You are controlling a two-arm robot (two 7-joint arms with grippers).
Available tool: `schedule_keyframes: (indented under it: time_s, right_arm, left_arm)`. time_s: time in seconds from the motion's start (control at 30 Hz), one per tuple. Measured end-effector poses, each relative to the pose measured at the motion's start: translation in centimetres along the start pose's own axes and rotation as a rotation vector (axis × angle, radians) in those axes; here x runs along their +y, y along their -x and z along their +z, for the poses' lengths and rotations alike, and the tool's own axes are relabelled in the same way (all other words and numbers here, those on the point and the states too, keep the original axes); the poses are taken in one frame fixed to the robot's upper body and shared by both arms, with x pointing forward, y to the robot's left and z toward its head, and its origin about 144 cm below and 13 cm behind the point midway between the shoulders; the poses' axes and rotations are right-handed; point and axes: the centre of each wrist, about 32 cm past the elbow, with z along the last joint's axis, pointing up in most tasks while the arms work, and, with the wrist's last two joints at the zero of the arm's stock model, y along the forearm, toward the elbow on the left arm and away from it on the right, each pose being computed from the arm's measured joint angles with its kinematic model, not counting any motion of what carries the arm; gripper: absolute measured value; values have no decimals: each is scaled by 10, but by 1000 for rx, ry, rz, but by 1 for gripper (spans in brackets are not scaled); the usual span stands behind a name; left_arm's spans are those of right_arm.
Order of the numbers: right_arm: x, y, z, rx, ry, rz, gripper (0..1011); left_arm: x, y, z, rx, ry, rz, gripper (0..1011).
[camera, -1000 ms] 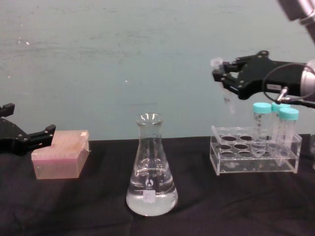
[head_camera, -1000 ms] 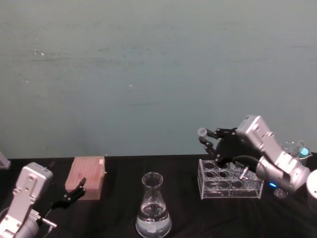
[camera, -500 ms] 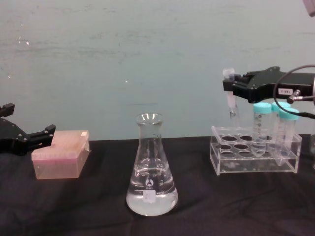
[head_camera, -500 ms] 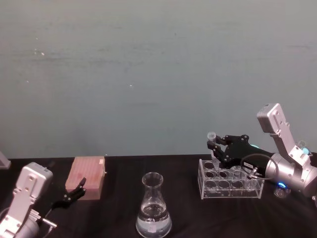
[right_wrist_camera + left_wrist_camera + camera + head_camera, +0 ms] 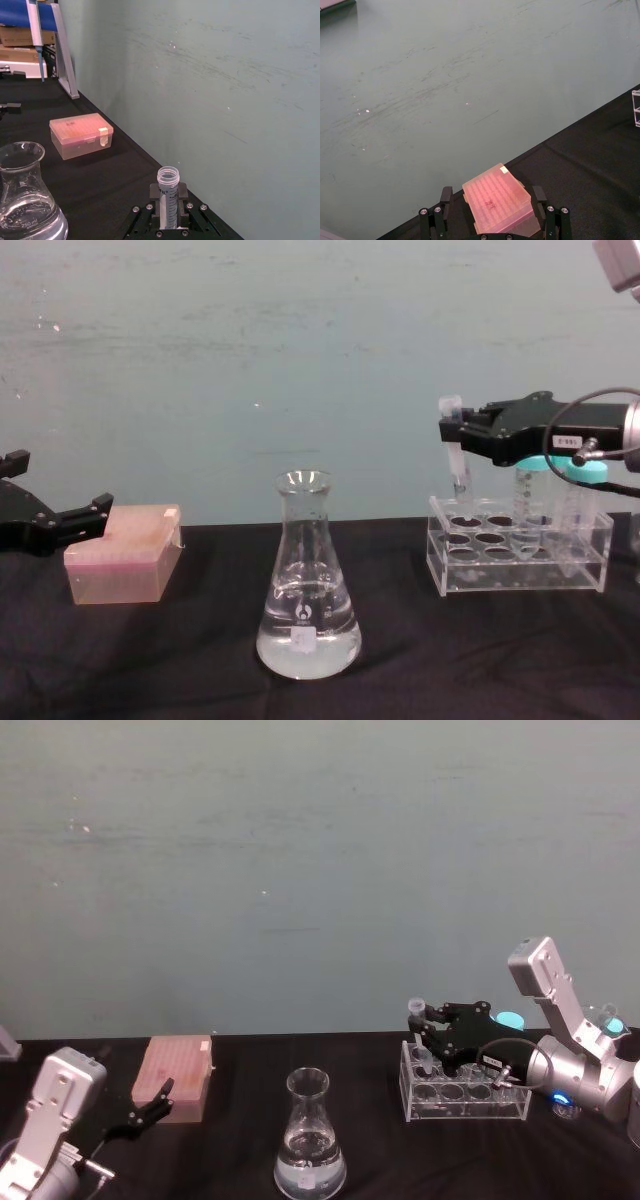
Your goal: Pour the liquid from the test tube into the beaker using one hand.
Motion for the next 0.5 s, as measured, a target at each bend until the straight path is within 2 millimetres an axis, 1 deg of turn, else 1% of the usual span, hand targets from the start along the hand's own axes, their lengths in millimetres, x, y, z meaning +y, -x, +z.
schedule_keyframes:
  time_s: [0.27, 0.5]
  right_arm:
    - [5, -2, -2, -14, 3, 7, 195]
    - [8, -4, -8, -15, 20, 4, 195]
  left_arm:
    - [0, 0, 0, 0, 0, 0, 1000]
    - [0, 0, 0, 0, 0, 0, 1000]
